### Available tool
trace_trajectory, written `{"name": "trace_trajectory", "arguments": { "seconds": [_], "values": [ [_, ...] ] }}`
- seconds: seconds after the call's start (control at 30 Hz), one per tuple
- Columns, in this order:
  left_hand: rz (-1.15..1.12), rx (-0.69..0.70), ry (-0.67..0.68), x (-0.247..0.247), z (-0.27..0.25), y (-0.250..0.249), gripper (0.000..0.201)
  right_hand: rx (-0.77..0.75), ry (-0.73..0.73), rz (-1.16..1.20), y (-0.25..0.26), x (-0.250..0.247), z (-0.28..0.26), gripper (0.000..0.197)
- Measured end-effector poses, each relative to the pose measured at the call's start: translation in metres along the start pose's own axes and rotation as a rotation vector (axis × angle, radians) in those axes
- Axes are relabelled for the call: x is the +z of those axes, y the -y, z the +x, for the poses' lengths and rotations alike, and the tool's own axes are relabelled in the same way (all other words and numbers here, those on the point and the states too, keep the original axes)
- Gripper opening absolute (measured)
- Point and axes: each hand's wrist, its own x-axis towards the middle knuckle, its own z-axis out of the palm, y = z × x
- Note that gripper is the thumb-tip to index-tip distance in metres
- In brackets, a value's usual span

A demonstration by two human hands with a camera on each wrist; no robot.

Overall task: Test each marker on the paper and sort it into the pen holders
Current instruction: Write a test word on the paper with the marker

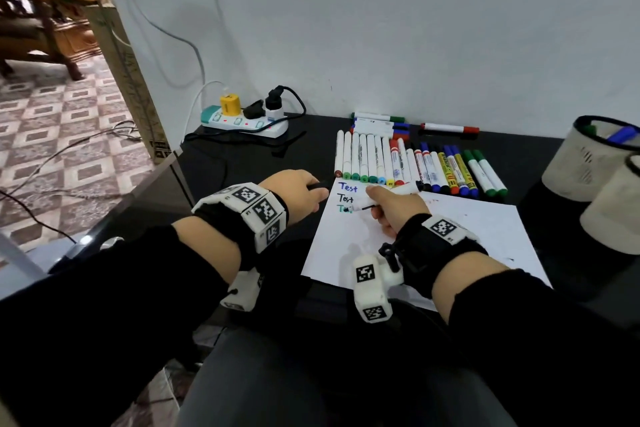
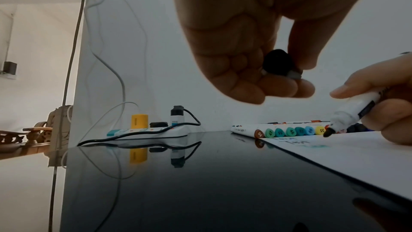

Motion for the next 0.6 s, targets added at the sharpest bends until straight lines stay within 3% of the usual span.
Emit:
{"name": "trace_trajectory", "arguments": {
  "seconds": [0.33, 0.6],
  "values": [
    [-0.046, -0.007, 0.016, 0.005, -0.001, 0.002, 0.025, -0.041, 0.088, -0.012, -0.002, -0.017, 0.003, 0.037],
    [-0.073, 0.003, 0.010, 0.008, -0.002, -0.003, 0.025, -0.210, 0.144, -0.165, -0.003, -0.011, 0.002, 0.034]
  ]
}}
